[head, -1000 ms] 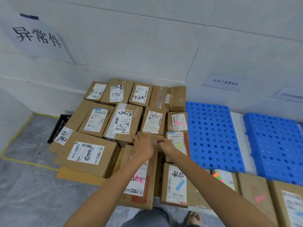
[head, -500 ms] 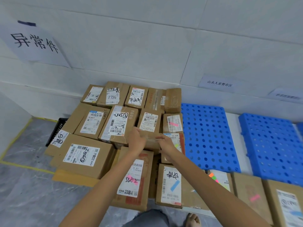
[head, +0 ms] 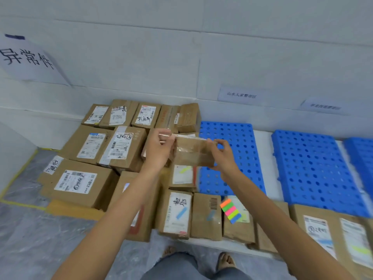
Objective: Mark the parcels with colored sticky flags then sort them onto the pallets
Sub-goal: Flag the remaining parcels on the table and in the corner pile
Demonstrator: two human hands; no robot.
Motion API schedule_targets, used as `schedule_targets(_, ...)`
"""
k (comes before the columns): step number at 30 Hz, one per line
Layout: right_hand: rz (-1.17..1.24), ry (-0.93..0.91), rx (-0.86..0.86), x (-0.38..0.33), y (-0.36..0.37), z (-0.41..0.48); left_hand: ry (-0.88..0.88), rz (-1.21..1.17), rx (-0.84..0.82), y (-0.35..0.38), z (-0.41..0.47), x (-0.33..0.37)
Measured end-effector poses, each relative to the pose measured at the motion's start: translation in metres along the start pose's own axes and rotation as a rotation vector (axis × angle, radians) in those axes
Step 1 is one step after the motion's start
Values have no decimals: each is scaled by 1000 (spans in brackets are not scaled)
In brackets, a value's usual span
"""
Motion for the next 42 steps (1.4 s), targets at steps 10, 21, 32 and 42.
schedule_targets(10, -57, -103, 22, 4, -210, -6, -286, 201, -418, 192, -120, -4)
schedule_targets(21, -56, 50, -72, 78, -280, -16, -419, 126, -478, 270, -189, -46)
schedule_targets(32, -339, 42, -153, 107, -286, -24, 64, 950, -291, 259, -167, -98)
schedule_targets(42, -414, 74, -103, 108, -281, -14, 93, 1129, -286, 244, -145, -135)
Point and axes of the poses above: each hand's wrist, its own z-axis towards the middle knuckle, its own y-axis out of the palm, x = y × z, the point moved 6 cm from there along z, towards the middle knuckle, and after that the axes turned 11 degrees about z, right-handed, at the moved point
